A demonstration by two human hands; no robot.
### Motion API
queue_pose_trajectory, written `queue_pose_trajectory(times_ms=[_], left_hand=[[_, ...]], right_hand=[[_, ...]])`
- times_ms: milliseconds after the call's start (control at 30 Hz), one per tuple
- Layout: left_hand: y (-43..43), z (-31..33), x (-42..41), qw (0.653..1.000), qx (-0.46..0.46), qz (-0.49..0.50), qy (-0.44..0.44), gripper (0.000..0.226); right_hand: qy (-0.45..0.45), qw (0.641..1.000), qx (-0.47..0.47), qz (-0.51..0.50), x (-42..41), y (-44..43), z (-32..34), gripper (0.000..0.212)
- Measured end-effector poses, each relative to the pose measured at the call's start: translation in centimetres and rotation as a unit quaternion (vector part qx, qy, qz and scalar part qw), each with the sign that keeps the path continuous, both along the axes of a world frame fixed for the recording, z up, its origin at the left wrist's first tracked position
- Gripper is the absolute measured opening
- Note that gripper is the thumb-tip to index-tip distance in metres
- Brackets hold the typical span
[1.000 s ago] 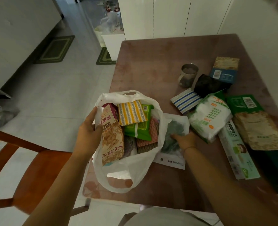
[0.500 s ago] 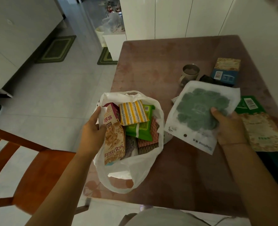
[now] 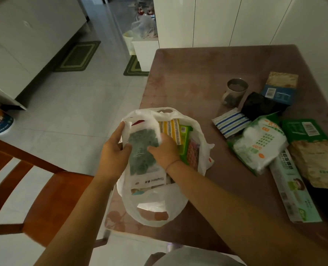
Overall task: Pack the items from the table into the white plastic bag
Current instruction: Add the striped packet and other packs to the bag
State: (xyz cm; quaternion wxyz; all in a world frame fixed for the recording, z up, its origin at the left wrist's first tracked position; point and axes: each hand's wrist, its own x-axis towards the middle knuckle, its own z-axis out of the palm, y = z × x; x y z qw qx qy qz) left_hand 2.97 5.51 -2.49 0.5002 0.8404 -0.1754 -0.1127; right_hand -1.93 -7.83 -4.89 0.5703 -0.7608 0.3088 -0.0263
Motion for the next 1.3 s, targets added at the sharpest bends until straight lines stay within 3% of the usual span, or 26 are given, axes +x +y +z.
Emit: queue_pose_trajectory(times_ms=[67, 133, 200, 267, 333, 433, 500, 567, 667, 767, 833, 900, 967, 1167, 1300], left_hand=[[0.2, 0.0, 0.1, 1.000, 0.000, 0.002, -0.004, 0.056], [0.4, -0.1, 0.1, 1.000, -0.001, 0.005, -0.004, 0.055], [0.5, 0.0, 0.2, 1.000, 0.000, 0.004, 0.002, 0.055], [0.5, -0.1, 0.4, 1.000, -0.006, 0.007, 0.007, 0.054], [0.4, -0.2, 0.5, 1.000, -0.010, 0.004, 0.011, 0.053], [-0.1, -0.5, 0.3, 1.000, -0.004, -0.003, 0.018, 0.054], [-0.4, -0.7, 0.1, 1.000, -0.004, -0.004, 0.028, 0.055], [-0.4, -0.8, 0.1, 1.000, 0.000, -0.001, 0.027, 0.054], [-0.5, -0.6, 0.1, 1.000, 0.008, 0.003, 0.021, 0.053], [-0.7, -0.4, -0.1, 0.999, 0.014, 0.005, 0.029, 0.054], [-0.8, -0.5, -0.2, 0.999, 0.016, 0.007, 0.040, 0.055], [-1.0, -0.6, -0.3, 0.998, 0.025, 0.014, 0.048, 0.057], [-1.1, -0.7, -0.4, 0.998, 0.042, 0.020, 0.051, 0.058], [-1.5, -0.4, -0.7, 0.997, 0.058, 0.021, 0.051, 0.058], [-1.3, -0.1, -0.8, 0.997, 0.052, 0.027, 0.046, 0.058]], right_hand=[[-0.006, 0.996, -0.082, 0.028, 1.0, 1.3, -0.3, 0.038], [0.001, 0.980, -0.188, 0.068, 0.7, 2.2, -1.0, 0.063], [-0.005, 0.939, -0.337, 0.071, -0.4, 2.7, -1.6, 0.095], [-0.056, 0.895, -0.433, 0.090, -1.5, 2.7, -2.4, 0.100], [-0.058, 0.860, -0.467, 0.197, -2.2, 2.4, -3.4, 0.092], [0.039, 0.815, -0.483, 0.317, -2.5, 2.2, -5.2, 0.085], [0.064, 0.813, -0.476, 0.330, -2.6, 2.0, -5.5, 0.086], [0.031, 0.839, -0.435, 0.326, -2.5, 1.7, -4.9, 0.079], [-0.125, 0.929, -0.298, 0.180, -4.0, -0.9, -3.1, 0.048], [-0.204, 0.929, -0.293, -0.099, -7.2, -6.8, -2.8, 0.022], [-0.106, 0.908, -0.255, -0.316, -9.7, -11.9, -4.0, 0.030], [0.066, 0.868, -0.159, -0.465, -12.2, -16.1, -5.9, 0.049], [0.160, 0.845, -0.114, -0.497, -13.9, -18.3, -7.2, 0.054], [0.122, 0.843, -0.064, -0.520, -12.8, -18.9, -7.6, 0.078], [0.158, 0.811, -0.122, -0.549, -13.3, -19.3, -7.6, 0.059]])
